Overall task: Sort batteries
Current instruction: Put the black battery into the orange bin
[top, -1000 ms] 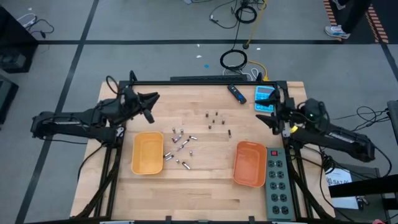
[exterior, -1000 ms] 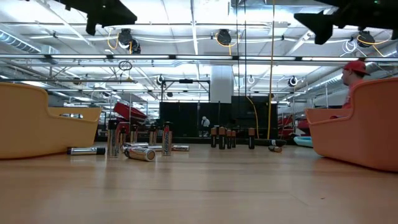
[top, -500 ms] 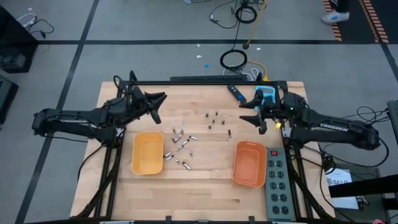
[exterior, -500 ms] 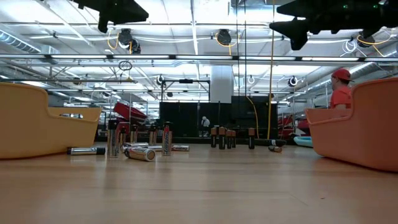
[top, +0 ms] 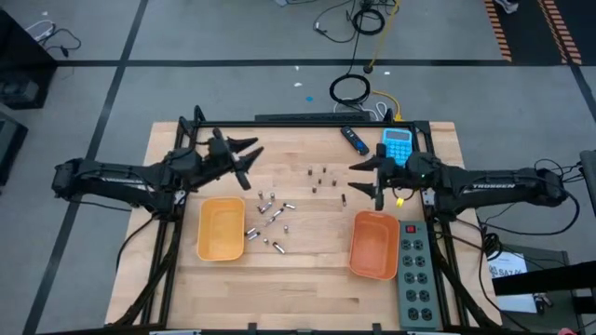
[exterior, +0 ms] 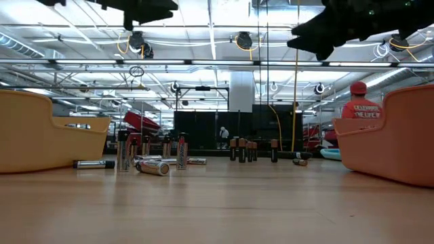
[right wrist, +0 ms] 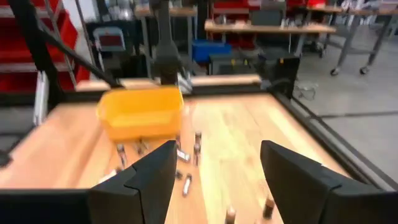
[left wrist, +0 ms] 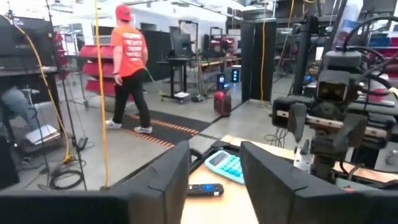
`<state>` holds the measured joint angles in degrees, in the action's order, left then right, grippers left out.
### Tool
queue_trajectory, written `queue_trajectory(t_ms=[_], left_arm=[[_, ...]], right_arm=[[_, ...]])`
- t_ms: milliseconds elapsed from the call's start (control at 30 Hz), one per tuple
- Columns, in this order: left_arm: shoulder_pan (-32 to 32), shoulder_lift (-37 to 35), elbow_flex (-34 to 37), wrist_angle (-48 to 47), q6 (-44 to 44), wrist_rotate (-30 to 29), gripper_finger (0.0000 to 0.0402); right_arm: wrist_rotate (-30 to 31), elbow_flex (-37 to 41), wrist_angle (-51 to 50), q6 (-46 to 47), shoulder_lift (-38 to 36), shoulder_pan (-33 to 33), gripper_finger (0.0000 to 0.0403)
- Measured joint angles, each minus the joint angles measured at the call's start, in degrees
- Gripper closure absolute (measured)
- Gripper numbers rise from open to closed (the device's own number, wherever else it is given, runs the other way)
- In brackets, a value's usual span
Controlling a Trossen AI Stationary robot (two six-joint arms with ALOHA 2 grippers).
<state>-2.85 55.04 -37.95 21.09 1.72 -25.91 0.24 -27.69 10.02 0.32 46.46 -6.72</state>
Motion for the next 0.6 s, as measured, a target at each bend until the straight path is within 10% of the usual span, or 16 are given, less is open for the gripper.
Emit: queue_trajectory(t_ms=[267, 600], left_arm=[[4.38, 3.49, 0.0, -7.67, -8.66, -0.52, 0.0226], [15.06, 3.67, 3.28, -9.48, -5.98, -4.27, 0.0226]], right_arm=[[13.28, -9.78, -20.25, 0.41, 5.33, 5.72, 0.0176], [9.8, -27.99, -40.16, 1.5, 27.16, 3.25, 0.0179]])
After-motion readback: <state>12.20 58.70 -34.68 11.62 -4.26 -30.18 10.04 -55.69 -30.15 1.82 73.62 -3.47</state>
